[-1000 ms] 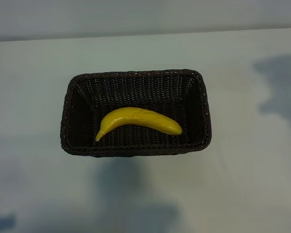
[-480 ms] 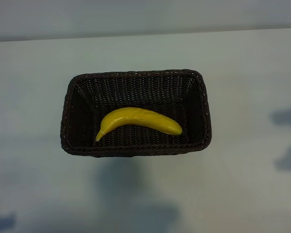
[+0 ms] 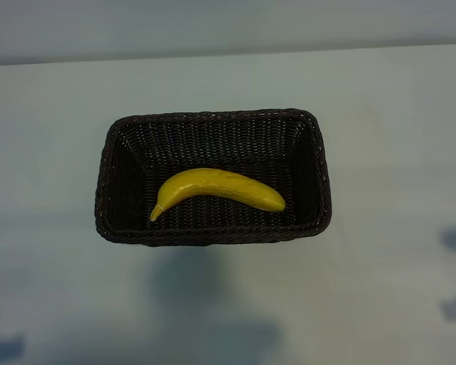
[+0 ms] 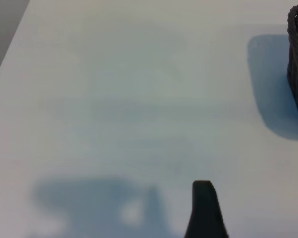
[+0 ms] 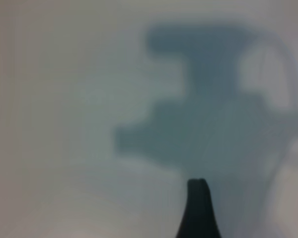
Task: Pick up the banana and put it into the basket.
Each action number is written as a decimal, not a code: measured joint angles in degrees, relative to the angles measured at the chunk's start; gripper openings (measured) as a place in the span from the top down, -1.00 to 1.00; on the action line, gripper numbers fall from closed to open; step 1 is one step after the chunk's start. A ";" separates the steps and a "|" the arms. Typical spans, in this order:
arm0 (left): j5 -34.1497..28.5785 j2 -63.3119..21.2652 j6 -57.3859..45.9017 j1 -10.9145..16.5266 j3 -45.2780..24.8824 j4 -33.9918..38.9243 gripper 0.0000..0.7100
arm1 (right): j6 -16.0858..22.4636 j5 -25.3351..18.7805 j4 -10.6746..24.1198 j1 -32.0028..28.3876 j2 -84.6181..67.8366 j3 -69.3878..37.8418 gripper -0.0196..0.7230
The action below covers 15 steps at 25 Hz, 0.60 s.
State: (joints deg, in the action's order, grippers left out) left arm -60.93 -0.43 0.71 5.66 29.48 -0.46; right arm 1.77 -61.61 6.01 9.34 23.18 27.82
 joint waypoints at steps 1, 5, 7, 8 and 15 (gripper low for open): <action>0.00 0.00 0.00 0.00 0.00 0.00 -0.46 | 0.00 0.00 0.00 0.00 -1.11 0.00 -0.50; 0.00 0.00 0.00 0.00 0.00 0.00 -0.46 | 0.00 0.00 0.00 0.00 -4.98 0.00 -0.50; 0.00 0.00 0.00 0.00 0.00 0.00 -0.46 | 0.00 0.00 0.00 0.00 -6.99 0.00 -0.50; 0.00 0.00 0.00 0.00 0.00 0.00 -0.46 | 0.00 0.00 0.00 0.00 -8.13 0.00 -0.50; 0.00 0.00 0.00 0.00 0.00 0.00 -0.46 | 0.00 -0.05 -0.44 -6.60 -15.17 0.00 -0.50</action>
State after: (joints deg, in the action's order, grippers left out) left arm -60.93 -0.43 0.71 5.66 29.48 -0.46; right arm 1.77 -61.66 5.57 2.74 8.01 27.82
